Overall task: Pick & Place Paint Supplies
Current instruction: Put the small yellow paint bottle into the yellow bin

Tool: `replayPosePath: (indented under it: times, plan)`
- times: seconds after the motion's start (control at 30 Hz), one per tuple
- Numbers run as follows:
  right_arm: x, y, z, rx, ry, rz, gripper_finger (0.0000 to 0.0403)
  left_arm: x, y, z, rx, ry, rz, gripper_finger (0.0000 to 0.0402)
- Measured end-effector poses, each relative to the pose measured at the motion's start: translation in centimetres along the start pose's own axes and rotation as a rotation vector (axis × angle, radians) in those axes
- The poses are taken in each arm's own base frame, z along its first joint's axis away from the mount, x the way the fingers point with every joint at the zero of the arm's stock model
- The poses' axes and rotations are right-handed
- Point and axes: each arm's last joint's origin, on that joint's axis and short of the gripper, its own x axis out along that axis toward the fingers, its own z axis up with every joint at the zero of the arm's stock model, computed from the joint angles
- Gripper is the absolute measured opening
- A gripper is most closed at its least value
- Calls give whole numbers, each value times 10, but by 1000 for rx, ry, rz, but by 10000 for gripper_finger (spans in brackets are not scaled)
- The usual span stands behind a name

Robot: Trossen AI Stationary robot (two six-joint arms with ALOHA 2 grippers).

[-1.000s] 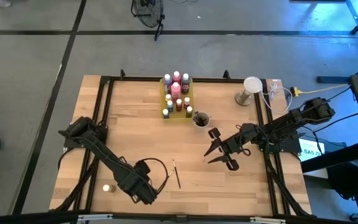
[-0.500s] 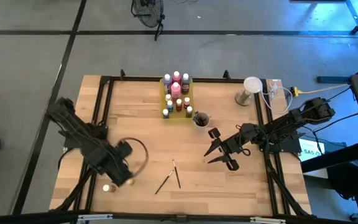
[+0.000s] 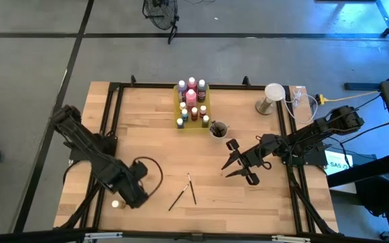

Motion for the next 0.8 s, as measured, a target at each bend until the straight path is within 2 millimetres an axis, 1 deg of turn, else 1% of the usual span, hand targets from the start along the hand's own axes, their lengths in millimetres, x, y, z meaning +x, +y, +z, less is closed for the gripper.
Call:
replayPosePath:
  times: [0.13,0.27,0.47,0.6,0.8]
  plan:
    - [0,0,0,-3,0,0,144,19,-12,-2,8,68,52,226]
    - [0,0,0,-3,0,0,144,33,-19,-3,11,76,91,226]
    - [0,0,1,-6,-8,-2,144,42,-28,-3,24,76,65,226]
    - [0,0,1,-6,-8,-2,144,47,-30,-3,24,79,84,226]
    - [0,0,1,-6,-8,-2,144,58,-34,-3,83,91,116,226]
